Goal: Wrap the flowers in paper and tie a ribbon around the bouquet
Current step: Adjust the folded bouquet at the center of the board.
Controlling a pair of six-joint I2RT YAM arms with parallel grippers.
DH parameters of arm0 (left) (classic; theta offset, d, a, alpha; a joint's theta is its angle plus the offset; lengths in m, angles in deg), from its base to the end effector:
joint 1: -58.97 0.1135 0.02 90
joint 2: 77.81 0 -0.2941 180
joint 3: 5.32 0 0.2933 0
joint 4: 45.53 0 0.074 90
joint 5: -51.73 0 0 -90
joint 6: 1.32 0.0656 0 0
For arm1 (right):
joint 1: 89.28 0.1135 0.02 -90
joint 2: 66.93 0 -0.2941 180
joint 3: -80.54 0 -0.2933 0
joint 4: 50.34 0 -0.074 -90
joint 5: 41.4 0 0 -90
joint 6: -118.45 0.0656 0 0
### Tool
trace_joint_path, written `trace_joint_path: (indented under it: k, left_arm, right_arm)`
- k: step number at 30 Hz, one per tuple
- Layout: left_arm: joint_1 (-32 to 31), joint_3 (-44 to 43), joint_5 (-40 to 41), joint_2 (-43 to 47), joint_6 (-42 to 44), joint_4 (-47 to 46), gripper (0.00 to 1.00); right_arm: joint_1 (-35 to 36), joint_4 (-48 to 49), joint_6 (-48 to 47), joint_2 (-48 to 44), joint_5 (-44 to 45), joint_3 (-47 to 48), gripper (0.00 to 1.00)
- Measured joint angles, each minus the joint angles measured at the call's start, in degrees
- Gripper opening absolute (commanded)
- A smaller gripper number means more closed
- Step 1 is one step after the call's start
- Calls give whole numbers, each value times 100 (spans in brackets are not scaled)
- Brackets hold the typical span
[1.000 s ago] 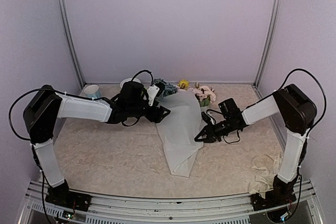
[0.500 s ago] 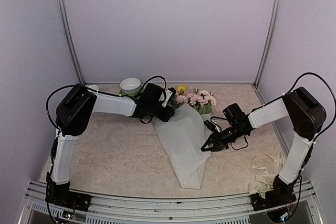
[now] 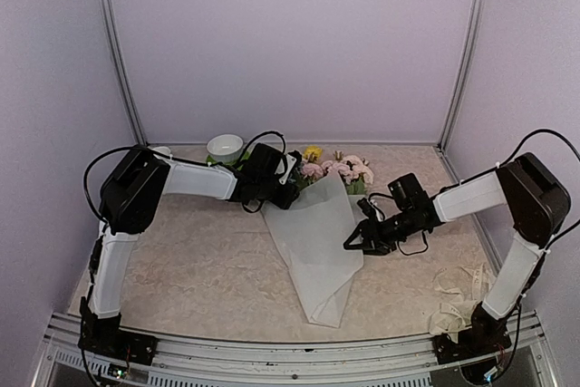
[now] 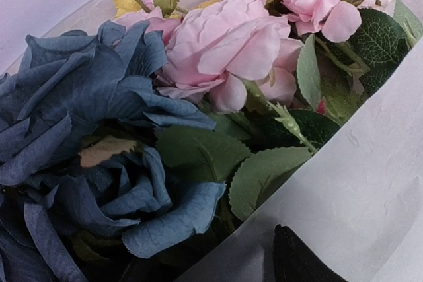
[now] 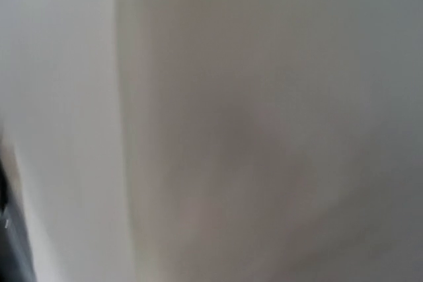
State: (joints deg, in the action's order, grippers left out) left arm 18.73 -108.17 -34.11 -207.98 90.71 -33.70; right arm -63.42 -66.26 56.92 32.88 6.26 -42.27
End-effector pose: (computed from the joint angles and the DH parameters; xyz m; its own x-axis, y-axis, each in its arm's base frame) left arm 0.4446 -0.3700 0.1156 -0.4603 0.4358 -0.7734 0.6180 0.7827 0.0732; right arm 0.2956 0.1924 0.1002 -0.9792 -0.0831 -0.1849 -0.1956 0.6273 0.7538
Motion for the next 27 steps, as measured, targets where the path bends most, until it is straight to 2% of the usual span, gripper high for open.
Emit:
trace_joint_path:
  k: [2,4,7,10,12,14,17,23,27]
  left_arm:
    - [-4,2,13,0,0,-2,58]
    - [-7,28,26,2,0,-35,59]
    - [-7,109,39,11,-7,-153,73]
    - [-13,365,50,162,2,-345,83]
    - [-42,802,87,476,79,-546,91]
    - [-105,1392,179,975,275,-809,94]
    - [-380,1947,376,1744,728,-1049,89]
    - [-1438,1967,216,2465,1292,-1270,62]
    - [-1799,1967,-225,2299,1353,-1047,59]
  right_arm:
    - [-42,136,101,63,133,55,31]
    - [-61,328,197,157,192,66,17]
    - [-87,544,393,227,197,57,2]
    - [-90,726,481,229,168,59,0]
    - [-87,796,531,229,140,59,0]
    - [-87,835,560,229,120,59,0]
    - [-90,833,573,229,103,70,0]
    - [-87,833,595,313,85,284,0]
    - [-87,828,619,363,105,382,0]
